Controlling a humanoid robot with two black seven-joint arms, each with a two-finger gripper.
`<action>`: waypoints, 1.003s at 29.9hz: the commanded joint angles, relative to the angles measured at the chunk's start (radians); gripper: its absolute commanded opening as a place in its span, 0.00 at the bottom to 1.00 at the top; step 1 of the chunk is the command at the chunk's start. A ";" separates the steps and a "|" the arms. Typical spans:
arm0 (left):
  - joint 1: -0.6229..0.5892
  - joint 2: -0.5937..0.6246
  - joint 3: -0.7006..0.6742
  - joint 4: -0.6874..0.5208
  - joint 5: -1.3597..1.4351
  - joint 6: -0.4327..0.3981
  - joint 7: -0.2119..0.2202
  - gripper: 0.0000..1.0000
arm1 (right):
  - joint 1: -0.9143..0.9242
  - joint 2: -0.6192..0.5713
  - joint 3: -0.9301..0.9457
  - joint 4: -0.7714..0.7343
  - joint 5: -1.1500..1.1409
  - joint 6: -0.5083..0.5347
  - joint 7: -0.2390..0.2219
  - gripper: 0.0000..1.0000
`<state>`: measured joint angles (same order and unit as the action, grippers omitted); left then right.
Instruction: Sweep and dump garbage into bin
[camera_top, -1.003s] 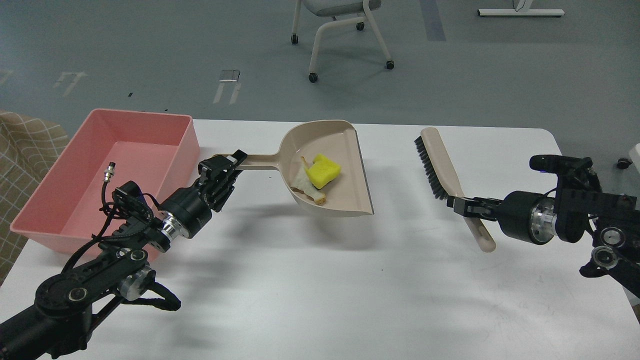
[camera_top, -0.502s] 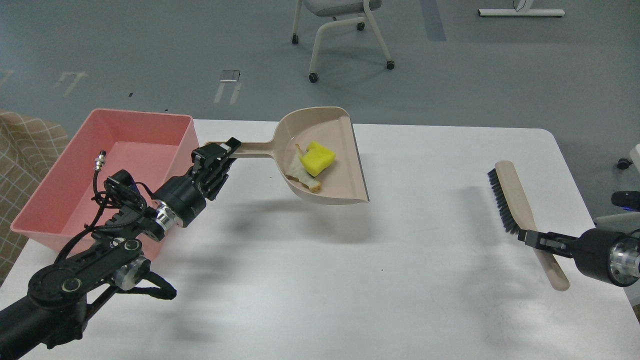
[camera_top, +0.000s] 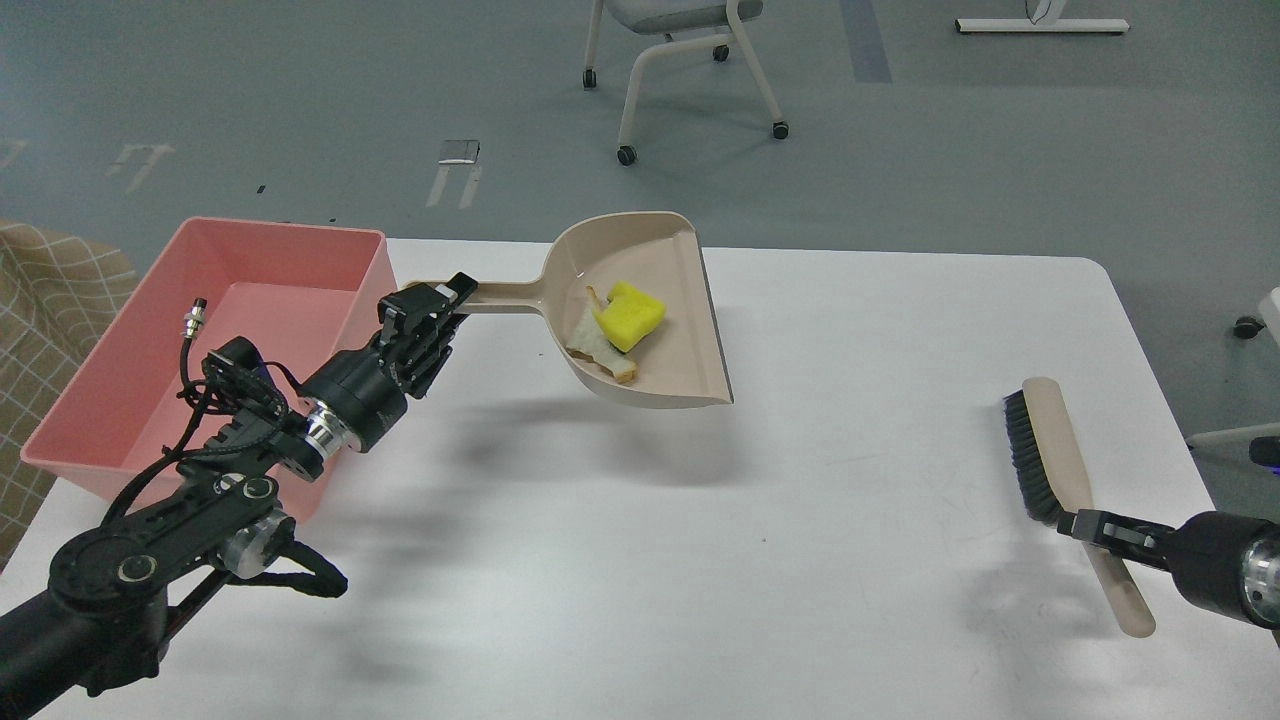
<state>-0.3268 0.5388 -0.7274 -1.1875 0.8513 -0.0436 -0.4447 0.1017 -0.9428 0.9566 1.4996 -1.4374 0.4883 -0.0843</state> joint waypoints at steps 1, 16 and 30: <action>0.000 0.001 0.000 0.000 0.000 0.001 0.001 0.19 | 0.000 0.002 0.022 0.005 0.002 0.000 0.000 0.10; -0.006 -0.005 0.000 0.000 -0.006 0.007 0.006 0.19 | 0.001 0.006 0.024 0.014 0.003 0.000 -0.012 0.25; -0.006 -0.003 0.002 0.000 -0.006 0.005 0.001 0.19 | 0.010 0.012 0.030 0.014 0.009 0.000 -0.015 0.52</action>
<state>-0.3329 0.5339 -0.7258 -1.1873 0.8452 -0.0372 -0.4403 0.1102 -0.9319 0.9805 1.5136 -1.4286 0.4886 -0.1009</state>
